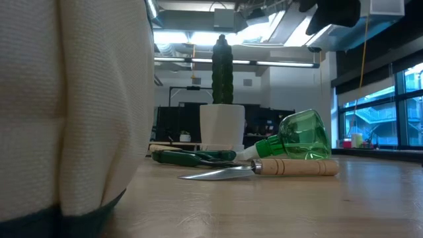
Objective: Pick & Place Garden tools in Gardening bag
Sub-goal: Put the shear scissors into the gardening bag
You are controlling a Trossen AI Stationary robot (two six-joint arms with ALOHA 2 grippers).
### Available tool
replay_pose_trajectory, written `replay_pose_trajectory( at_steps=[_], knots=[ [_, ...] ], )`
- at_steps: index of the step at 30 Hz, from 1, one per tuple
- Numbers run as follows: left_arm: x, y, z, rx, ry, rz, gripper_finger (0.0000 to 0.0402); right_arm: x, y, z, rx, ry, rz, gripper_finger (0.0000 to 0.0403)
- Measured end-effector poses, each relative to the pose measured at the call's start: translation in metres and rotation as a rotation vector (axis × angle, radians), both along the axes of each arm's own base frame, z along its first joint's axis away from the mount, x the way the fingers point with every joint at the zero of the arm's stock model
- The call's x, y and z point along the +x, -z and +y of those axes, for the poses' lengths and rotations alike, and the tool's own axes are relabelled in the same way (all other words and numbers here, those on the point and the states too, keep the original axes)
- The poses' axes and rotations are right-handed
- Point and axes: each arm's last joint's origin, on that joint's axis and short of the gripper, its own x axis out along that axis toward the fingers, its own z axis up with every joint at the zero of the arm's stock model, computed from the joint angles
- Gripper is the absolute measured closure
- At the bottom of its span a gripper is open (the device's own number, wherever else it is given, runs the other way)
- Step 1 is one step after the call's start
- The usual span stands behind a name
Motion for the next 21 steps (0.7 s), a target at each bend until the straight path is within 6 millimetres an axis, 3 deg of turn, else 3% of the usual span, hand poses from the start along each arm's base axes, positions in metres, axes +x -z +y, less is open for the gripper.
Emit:
replay_pose_trajectory(
  at_steps=[5,12,21],
  knots=[
    [-0.01,0.007,0.003,0.008,-0.012,0.15,0.0361,0.003,0.008,0.01,0.02,-0.031,0.043,0.0164],
    [-0.006,0.006,0.0,0.024,-0.036,0.089,0.0361,0.002,0.01,0.018,0.027,-0.032,0.043,0.0165],
    [0.01,0.03,-0.02,-0.007,0.024,0.104,0.0361,0.0,0.01,0.025,0.045,-0.033,0.039,0.0165]
  ],
)
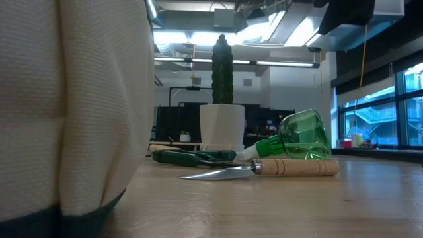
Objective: Pick & Place Garden tools in Gardening bag
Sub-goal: Put the shear scissors into the gardening bag
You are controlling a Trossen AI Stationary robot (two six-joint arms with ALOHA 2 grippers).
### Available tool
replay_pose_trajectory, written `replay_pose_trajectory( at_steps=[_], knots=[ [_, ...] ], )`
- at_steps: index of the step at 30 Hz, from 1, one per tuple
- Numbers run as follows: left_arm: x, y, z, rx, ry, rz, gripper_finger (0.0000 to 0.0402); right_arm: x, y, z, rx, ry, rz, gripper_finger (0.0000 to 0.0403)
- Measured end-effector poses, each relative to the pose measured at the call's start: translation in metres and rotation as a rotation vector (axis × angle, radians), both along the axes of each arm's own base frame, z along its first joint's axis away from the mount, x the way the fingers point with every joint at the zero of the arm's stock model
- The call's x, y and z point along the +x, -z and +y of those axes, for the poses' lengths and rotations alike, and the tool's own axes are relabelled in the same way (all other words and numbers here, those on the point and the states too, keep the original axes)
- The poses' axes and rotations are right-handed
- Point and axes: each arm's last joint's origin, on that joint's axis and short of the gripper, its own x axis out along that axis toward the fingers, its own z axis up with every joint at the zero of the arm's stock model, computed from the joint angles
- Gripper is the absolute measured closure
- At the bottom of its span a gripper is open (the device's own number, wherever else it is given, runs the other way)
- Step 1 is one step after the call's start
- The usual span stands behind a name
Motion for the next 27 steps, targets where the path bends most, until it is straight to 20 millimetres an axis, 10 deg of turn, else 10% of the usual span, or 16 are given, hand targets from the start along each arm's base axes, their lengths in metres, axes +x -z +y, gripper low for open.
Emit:
replay_pose_trajectory(
  at_steps=[14,27],
  knots=[
    [-0.017,-0.002,-0.009,0.006,-0.053,0.058,0.0361,-0.002,-0.001,0.005,0.009,-0.006,-0.01,0.0165],
    [-0.035,-0.049,0.013,0.101,-0.05,0.274,0.0362,-0.002,-0.001,0.006,-0.004,-0.009,-0.015,0.0165]
  ],
)
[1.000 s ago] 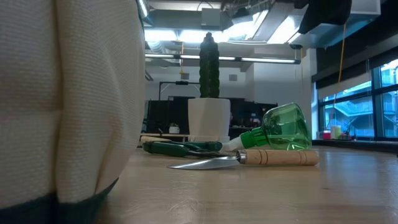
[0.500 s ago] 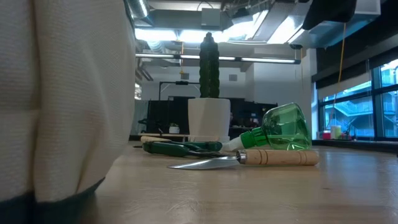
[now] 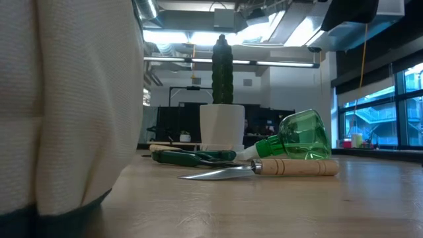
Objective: Pick & Place Garden tools in Gardening bag
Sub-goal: Put the shear scissors into the gardening bag
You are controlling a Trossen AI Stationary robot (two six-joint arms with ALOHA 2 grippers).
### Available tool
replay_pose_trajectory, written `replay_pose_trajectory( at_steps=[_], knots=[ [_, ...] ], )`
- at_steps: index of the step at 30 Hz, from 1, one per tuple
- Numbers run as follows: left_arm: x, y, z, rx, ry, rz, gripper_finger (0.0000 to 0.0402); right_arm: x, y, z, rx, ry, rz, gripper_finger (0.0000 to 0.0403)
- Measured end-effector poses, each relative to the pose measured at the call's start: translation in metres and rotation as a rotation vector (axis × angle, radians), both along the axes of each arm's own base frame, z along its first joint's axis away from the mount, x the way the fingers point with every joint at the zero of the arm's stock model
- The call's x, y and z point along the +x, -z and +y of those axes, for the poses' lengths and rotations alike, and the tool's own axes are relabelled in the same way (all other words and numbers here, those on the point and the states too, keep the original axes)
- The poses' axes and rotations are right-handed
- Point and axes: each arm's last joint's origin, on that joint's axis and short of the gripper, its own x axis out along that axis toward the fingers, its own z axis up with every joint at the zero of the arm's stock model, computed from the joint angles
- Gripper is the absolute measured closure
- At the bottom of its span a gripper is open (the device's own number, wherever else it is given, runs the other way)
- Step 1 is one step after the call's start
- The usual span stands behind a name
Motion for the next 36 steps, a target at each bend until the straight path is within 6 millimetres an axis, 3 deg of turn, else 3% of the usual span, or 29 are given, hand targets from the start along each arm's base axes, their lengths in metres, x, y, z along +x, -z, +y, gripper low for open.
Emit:
replay_pose_trajectory(
  at_steps=[10,20,28,36],
  knots=[
    [0.024,0.009,-0.012,-0.08,0.094,0.114,0.0362,0.001,0.0,0.0,-0.005,0.006,-0.011,0.0165],
    [0.056,0.018,-0.01,0.027,0.162,0.236,0.0362,0.001,-0.001,0.002,0.003,0.003,-0.026,0.0165],
    [0.061,0.016,-0.007,-0.033,0.161,0.227,0.0362,0.0,-0.002,0.007,-0.011,0.006,-0.046,0.0165],
    [0.069,0.027,-0.015,-0.043,0.102,0.242,0.0362,0.0,-0.002,0.007,0.008,0.008,-0.046,0.0165]
  ],
)
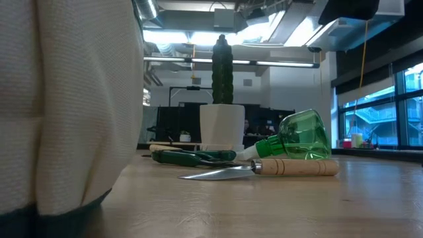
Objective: Pick & Place Garden tools in Gardening bag
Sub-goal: Put the shear scissors into the gardening bag
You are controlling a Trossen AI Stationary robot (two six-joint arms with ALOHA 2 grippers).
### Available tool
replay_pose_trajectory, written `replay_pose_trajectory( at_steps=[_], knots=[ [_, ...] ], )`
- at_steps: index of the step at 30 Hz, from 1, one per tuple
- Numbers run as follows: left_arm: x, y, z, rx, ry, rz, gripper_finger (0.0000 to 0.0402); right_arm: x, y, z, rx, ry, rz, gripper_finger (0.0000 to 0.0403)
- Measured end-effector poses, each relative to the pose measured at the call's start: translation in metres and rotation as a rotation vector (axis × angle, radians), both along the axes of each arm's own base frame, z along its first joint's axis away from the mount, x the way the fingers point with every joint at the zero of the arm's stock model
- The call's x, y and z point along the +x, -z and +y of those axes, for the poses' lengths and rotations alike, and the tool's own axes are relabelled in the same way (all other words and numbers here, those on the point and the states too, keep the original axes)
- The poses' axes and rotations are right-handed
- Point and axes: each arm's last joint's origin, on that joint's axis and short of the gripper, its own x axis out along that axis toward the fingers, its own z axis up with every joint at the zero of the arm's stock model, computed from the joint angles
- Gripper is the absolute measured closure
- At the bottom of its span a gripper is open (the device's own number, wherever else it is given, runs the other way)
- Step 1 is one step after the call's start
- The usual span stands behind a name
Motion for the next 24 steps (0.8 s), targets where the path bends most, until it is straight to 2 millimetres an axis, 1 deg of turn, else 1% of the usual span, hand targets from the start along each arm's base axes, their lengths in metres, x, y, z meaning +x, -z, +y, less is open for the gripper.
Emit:
replay_pose_trajectory(
  at_steps=[5,12,14,20,24],
  knots=[
    [0.007,0.003,0.004,0.003,-0.061,0.006,0.0362,0.0,0.0,0.001,0.003,-0.056,0.015,0.0165],
    [0.029,0.001,0.006,-0.092,-0.19,-0.1,0.0362,-0.001,0.0,0.001,-0.009,-0.085,0.017,0.0165],
    [0.033,0.003,0.007,-0.093,-0.222,-0.094,0.0362,-0.001,0.0,0.003,-0.01,-0.097,0.018,0.0165],
    [0.036,0.008,0.008,-0.07,-0.263,-0.096,0.0362,-0.003,0.0,0.006,-0.033,-0.142,0.017,0.0164],
    [0.045,0.014,0.012,-0.066,-0.284,-0.108,0.0362,-0.003,0.0,0.006,-0.045,-0.16,0.016,0.0164]
  ],
)
